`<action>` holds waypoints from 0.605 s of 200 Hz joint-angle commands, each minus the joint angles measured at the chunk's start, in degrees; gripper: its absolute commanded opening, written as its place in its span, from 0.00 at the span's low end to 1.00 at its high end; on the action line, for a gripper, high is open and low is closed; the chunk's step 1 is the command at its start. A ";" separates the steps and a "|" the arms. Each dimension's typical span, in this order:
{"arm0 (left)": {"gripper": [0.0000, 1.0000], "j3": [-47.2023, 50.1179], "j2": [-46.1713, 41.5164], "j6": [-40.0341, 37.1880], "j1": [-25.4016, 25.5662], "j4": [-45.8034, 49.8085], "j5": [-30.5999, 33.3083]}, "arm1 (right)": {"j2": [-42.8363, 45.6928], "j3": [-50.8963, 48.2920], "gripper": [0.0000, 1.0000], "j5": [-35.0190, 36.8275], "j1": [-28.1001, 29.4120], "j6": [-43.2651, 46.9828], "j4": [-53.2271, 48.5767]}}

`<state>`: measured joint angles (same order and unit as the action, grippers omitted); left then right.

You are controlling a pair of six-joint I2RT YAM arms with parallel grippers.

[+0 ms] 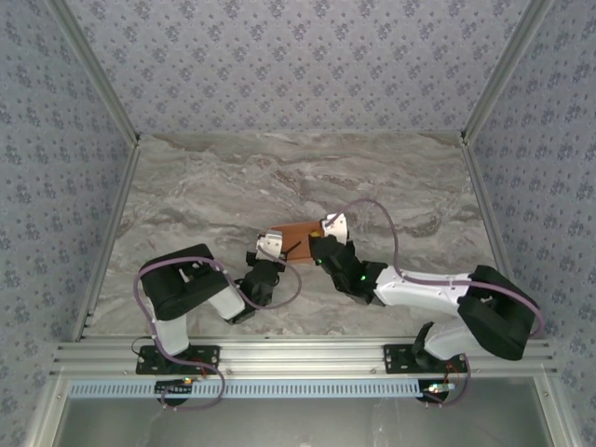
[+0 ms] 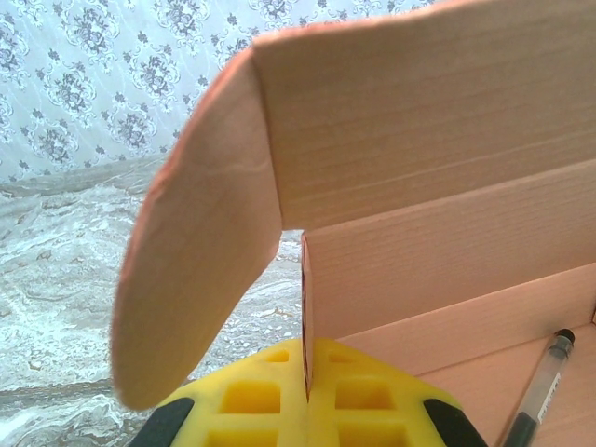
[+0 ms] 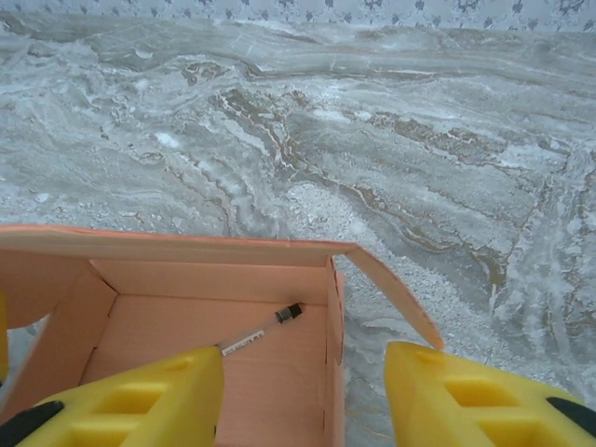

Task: Fold the paper box

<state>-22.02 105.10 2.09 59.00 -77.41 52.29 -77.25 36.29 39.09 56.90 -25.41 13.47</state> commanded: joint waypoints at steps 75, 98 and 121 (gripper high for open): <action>0.00 0.76 -0.25 -0.91 0.59 4.50 -2.24 | 13.06 8.09 0.58 -8.15 -6.00 9.05 -16.22; 0.00 0.71 -0.24 -0.56 0.59 4.89 -2.28 | 10.60 12.76 0.57 -13.94 -11.40 9.47 -20.23; 0.00 0.69 -0.16 -0.56 0.64 4.90 -2.28 | 6.52 17.84 0.57 -18.23 -15.44 9.07 -24.61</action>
<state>-22.02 104.99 1.96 59.00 -77.25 51.92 -67.02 48.93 27.70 44.49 -17.30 -4.16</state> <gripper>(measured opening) 0.042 0.573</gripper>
